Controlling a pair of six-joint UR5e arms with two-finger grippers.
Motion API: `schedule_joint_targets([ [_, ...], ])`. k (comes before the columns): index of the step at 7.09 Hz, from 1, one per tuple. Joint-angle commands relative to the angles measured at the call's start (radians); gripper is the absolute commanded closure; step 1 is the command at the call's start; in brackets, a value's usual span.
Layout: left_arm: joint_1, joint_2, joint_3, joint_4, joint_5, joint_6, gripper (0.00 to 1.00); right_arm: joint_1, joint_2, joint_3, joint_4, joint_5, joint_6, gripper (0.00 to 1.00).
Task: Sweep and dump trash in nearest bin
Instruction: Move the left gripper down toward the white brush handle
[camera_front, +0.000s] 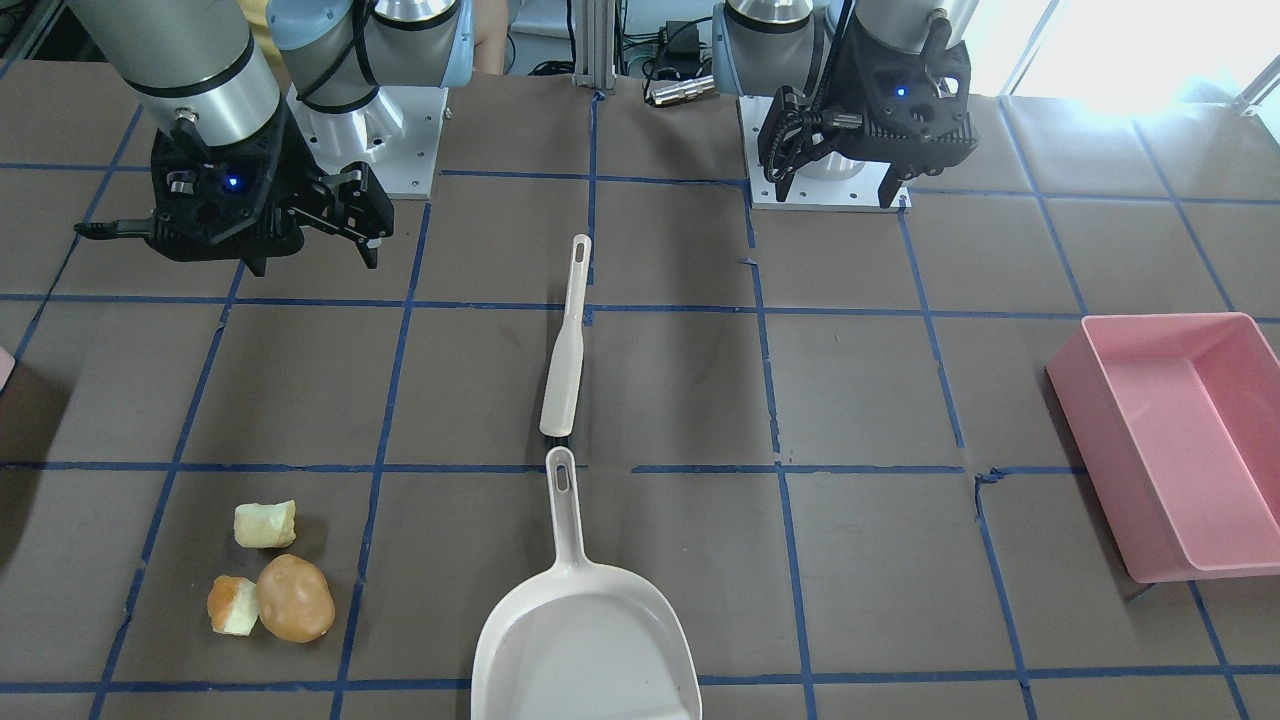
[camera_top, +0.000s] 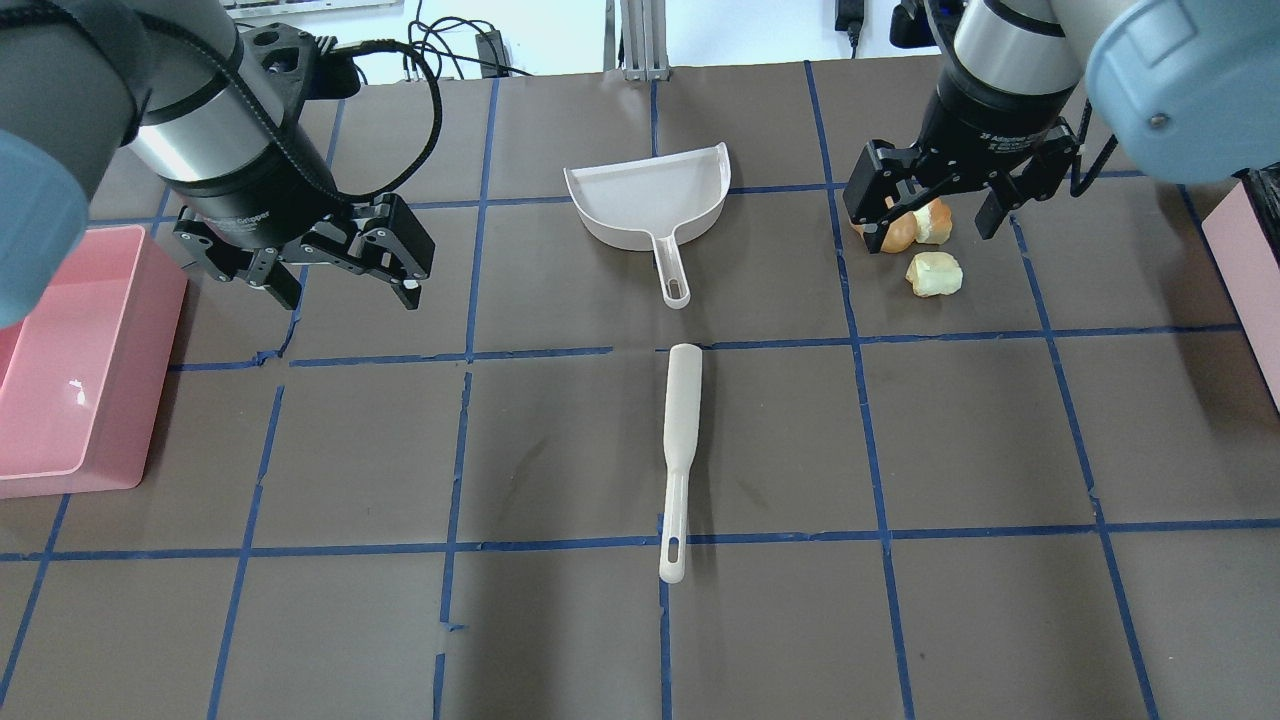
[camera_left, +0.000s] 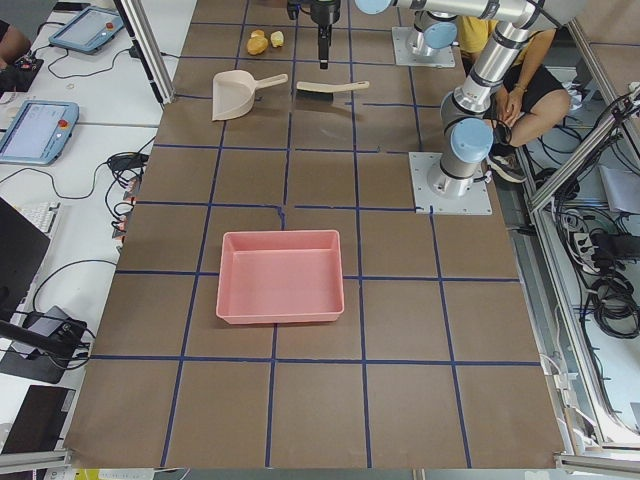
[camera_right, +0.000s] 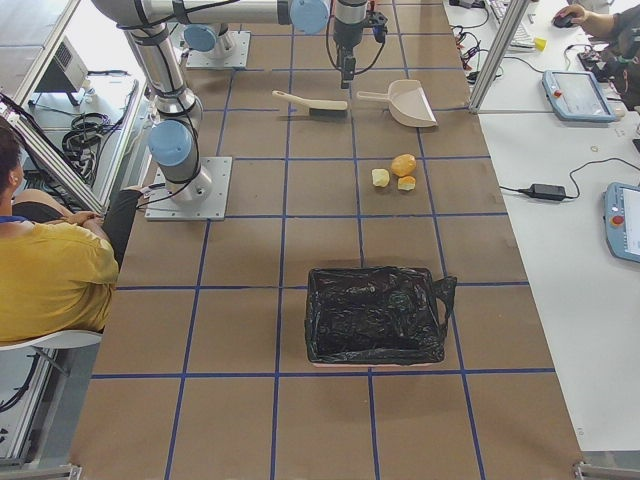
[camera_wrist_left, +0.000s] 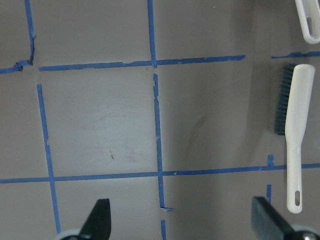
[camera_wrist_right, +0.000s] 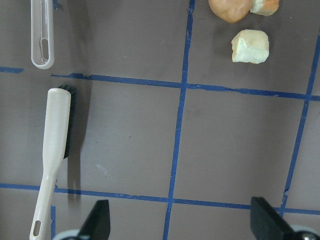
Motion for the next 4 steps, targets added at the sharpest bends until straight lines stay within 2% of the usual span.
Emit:
schedule_joint_targets([
  [1,-0.002,0.014,-0.011,-0.003,0.001,0.010,0.00,0.000,0.000,0.000,0.004,0.000,0.027,0.00],
  [4,-0.007,0.003,-0.009,-0.012,-0.006,-0.001,0.01,0.002,0.000,0.000,0.010,-0.002,0.083,0.00],
])
